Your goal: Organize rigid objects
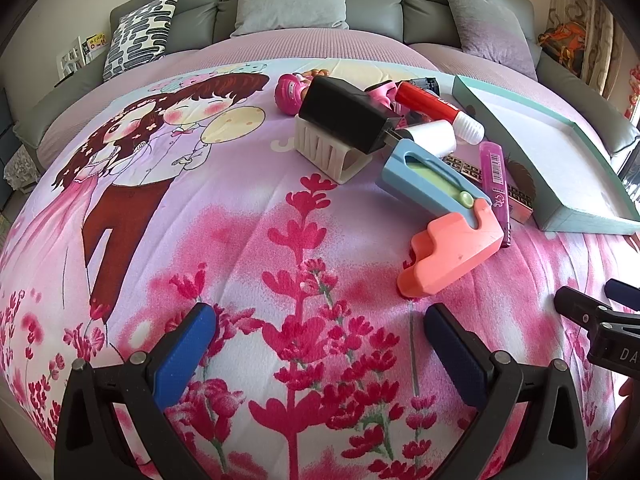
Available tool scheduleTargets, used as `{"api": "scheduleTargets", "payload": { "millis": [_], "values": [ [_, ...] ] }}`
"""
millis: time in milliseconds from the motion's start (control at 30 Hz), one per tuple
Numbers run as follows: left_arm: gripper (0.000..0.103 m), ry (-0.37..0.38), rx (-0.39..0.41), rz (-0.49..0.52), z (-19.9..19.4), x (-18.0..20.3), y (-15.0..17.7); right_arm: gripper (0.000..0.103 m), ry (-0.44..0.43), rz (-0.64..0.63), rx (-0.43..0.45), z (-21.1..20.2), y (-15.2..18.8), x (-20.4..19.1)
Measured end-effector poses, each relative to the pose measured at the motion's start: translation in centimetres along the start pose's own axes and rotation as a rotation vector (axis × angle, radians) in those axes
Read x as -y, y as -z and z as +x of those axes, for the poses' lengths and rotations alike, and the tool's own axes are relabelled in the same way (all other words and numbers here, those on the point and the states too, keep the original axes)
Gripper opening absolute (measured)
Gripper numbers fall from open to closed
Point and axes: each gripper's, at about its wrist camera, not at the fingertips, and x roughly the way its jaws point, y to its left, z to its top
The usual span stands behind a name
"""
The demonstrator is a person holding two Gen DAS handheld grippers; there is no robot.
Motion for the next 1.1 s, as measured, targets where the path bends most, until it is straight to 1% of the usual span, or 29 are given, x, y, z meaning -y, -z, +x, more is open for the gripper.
{"api": "scheduleTargets", "payload": {
  "millis": [267,367,433,500,700,833,967,1000,1033,1100],
  "values": [
    [0.103,0.003,-0.003,0.002,-0.1,0.0,0.0,0.103,0.004,-0.003,0.0,0.0,-0.1,0.0],
    [0.103,-0.003,-0.02,0.014,-0.4,0.2,-0.2,0.103,0.0,-0.001,0.0,-0.1,-0.2,0.0],
    [0.103,0.013,-0.034,0.019,-0.7,0.4,-0.3,0.103,-0.003,0.001,0.002,-0.2,-0.3,0.1],
    [0.103,0.048,-0.045,0.02,-1.1,0.7,-0.5,0.103,-0.002,0.001,0.002,-0.4,-0.3,0.1],
    [0.103,0.099,-0.047,0.031,-2.3,1.9,-2.0,0.103,-0.015,0.016,0.003,-1.3,-0.6,0.6],
    [0.103,0.128,-0.04,0.021,-2.3,2.8,-3.4,0.103,-0.012,0.035,0.05,-3.1,-2.0,1.3],
    [0.103,0.12,-0.07,0.018,-1.0,4.0,-4.5,0.102,0.041,0.011,0.094,-4.3,-3.8,1.1],
    [0.103,0.128,-0.079,0.014,-0.5,4.1,-4.6,0.102,0.041,0.002,0.106,-4.6,-4.1,1.1],
    [0.103,0.14,-0.091,0.007,-0.1,4.2,-4.7,0.102,0.041,-0.005,0.11,-4.8,-4.3,1.1],
    [0.103,0.137,-0.106,-0.002,0.5,4.3,-4.8,0.102,0.062,-0.018,0.112,-4.9,-4.7,0.9]
  ]
}}
